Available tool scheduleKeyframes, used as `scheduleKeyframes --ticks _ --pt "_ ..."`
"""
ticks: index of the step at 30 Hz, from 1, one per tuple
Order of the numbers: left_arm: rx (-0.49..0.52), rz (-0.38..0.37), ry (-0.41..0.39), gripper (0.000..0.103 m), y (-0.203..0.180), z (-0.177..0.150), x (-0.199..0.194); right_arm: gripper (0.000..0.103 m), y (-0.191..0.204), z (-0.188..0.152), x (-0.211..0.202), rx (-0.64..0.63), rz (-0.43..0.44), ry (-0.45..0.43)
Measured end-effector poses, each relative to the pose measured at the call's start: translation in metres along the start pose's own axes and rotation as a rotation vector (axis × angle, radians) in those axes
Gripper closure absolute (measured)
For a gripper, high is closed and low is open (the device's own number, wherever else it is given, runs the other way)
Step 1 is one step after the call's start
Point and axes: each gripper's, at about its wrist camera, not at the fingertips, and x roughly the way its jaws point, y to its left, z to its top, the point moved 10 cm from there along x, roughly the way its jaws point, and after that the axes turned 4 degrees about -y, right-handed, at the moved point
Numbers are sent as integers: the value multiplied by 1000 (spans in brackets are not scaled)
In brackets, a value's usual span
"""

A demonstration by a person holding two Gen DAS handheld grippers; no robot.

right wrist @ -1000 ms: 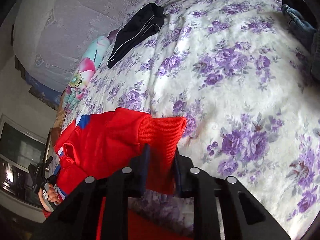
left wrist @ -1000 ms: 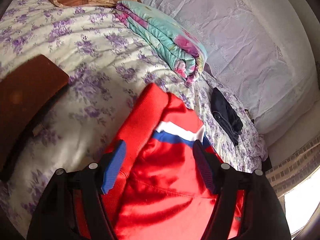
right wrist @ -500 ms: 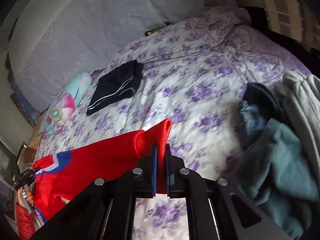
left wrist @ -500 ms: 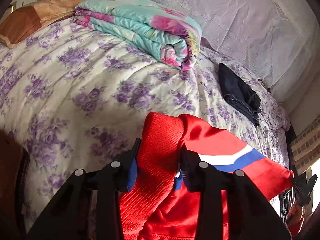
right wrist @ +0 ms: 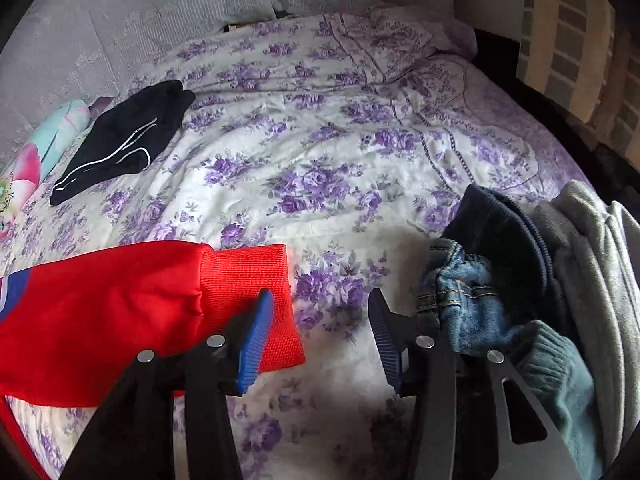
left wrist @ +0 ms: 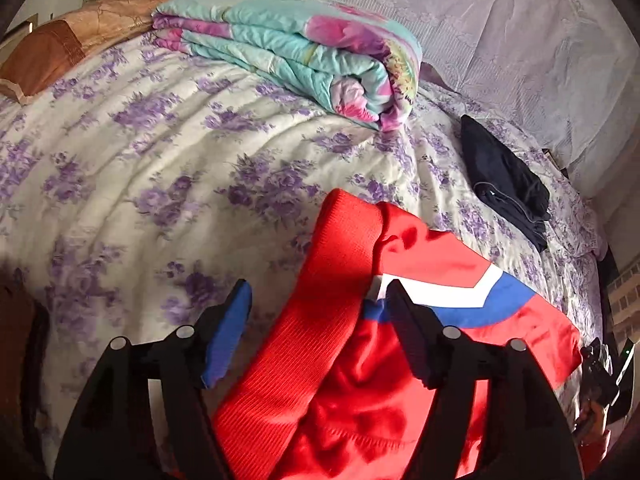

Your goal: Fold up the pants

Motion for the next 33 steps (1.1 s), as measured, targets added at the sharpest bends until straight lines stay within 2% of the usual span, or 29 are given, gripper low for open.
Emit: scheduleKeyframes --ticks 2,3,4,5,6,7,8,9,10,11,12,14,16,19,22,23,26,27,28,29,30,32,33 --pt "17 -15 -29 35 5 1 -23 53 9 3 -27 -23 36 -61" --pt "25 -54 -39 35 3 0 -35 51 19 3 -38 -48 72 -71" --pt "41 -92 -41 35 -1 -4 -44 43 32 -1 -46 -85 107 -70" --pt "68 -99 -36 34 -5 -9 -48 33 48 -8 -50 -129 140 -56" --pt "103 -63 -30 29 -4 -16 -47 30 63 -19 -49 -178 166 -24" --pt "138 5 -17 19 2 -23 -41 29 77 -32 -42 -229 173 28" --pt "172 83 16 15 10 -33 -28 29 87 -47 -32 -273 166 89" --pt "189 138 84 14 21 -48 -9 29 93 -62 -18 -303 156 160" --pt "162 123 104 9 28 -56 2 27 94 -66 -13 -306 142 165" --pt "116 92 62 9 32 -53 -1 25 93 -64 -17 -283 135 154" --pt "97 84 67 9 35 -52 -5 26 89 -60 -21 -253 126 158" --pt "66 89 39 10 37 -48 -19 26 87 -50 -44 -212 102 83" --pt "52 64 -26 11 36 -44 -41 25 111 -46 -77 -256 173 13" --pt "33 -8 -89 11 29 -47 -70 22 167 -49 -110 -343 298 -36" --pt "55 -54 -85 11 16 -59 -82 19 236 -58 -118 -430 406 -30" --pt "90 -28 -66 11 13 -65 -79 19 257 -60 -115 -449 418 -30" --pt "208 147 8 10 26 -87 -51 19 305 -70 -90 -428 452 35" --pt "196 143 41 8 33 -94 -40 19 316 -78 -76 -408 450 83" --pt "158 114 36 8 37 -94 -41 18 324 -92 -61 -408 434 154" --pt "132 93 34 8 38 -89 -46 9 329 -103 -52 -435 412 186" --pt "110 82 27 9 38 -84 -53 7 333 -103 -56 -470 397 131" --pt "84 82 -71 12 36 -68 -78 7 334 -100 -68 -500 374 102" --pt "87 48 -116 12 29 -61 -92 7 335 -96 -79 -495 391 69"
